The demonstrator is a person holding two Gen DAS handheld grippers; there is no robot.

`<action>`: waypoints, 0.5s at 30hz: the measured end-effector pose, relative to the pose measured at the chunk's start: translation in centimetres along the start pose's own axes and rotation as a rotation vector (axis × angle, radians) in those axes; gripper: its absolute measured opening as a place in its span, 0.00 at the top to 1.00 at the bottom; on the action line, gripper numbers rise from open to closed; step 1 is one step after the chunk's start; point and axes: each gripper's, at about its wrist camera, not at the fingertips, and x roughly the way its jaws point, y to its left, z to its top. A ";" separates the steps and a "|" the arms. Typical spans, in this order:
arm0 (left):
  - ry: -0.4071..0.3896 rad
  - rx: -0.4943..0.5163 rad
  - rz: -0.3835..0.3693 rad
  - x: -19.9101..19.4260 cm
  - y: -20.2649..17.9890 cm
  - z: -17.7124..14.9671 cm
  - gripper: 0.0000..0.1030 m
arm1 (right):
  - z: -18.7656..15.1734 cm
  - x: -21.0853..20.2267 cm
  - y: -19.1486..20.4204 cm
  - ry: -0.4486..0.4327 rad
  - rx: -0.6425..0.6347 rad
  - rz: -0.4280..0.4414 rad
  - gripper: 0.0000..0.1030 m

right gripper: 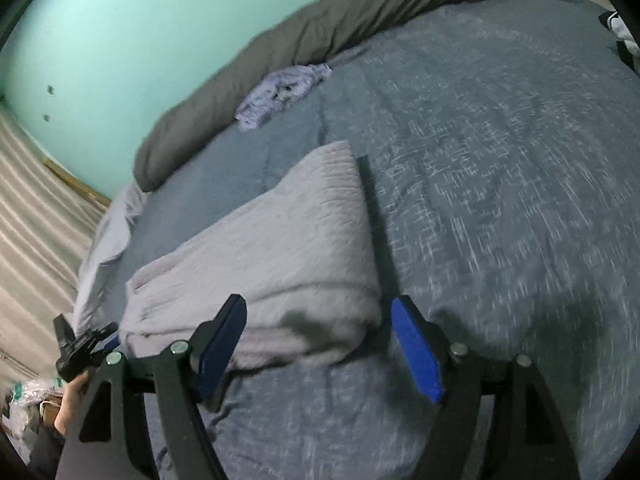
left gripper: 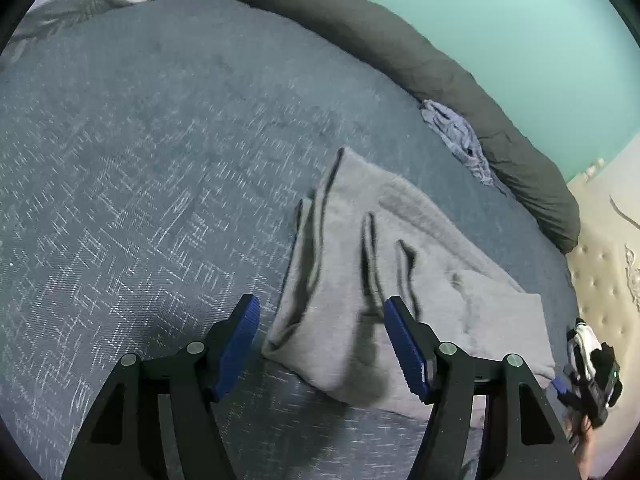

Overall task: Fold clothes
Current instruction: 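Lay the sleeve cuff down and open the left gripper, then grasp the sweatshirt edge with the right gripper and lift it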

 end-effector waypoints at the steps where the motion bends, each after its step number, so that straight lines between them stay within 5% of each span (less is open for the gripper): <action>1: 0.004 -0.007 -0.012 0.2 0.4 0.0 0.33 | 0.4 0.7 -0.1 0.017 -0.001 0.003 0.25; 15: 0.045 -0.009 -0.087 3.7 0.4 0.7 0.32 | 2.7 8.7 -0.6 0.235 0.001 0.011 0.22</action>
